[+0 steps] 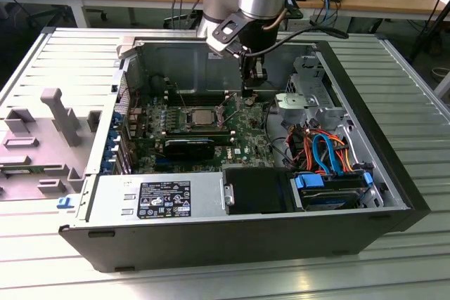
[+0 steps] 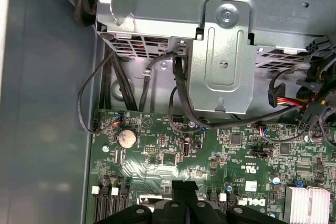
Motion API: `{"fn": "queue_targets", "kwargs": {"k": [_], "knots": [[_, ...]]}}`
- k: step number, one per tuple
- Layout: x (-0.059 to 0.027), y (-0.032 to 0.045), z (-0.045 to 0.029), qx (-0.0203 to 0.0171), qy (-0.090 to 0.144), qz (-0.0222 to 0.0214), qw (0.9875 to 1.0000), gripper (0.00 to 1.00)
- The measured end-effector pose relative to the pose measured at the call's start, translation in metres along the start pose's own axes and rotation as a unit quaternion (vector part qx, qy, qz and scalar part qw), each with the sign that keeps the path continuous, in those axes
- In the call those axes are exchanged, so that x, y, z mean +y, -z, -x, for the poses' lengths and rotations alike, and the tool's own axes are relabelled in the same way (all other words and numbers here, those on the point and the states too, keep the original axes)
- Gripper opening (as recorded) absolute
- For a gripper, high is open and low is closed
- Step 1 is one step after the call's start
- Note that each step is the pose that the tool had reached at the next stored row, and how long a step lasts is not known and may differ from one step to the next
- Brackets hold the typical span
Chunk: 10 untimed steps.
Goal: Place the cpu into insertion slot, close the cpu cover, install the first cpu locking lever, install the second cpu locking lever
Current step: 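Close the cpu cover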
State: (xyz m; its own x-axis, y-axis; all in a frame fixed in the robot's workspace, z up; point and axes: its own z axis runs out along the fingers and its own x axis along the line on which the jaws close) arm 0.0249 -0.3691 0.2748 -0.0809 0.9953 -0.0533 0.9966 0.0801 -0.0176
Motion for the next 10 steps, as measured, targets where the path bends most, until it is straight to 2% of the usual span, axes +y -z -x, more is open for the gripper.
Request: {"fn": "queue_targets", "kwargs": {"k": [5, 10], "knots": [[0.0025, -0.0057, -0.0001, 0.0, 0.0, 0.0, 1.0, 0.11], [0.0027, -0.0083, -0.0002, 0.0, 0.001, 0.0, 1.0, 0.11]]}}
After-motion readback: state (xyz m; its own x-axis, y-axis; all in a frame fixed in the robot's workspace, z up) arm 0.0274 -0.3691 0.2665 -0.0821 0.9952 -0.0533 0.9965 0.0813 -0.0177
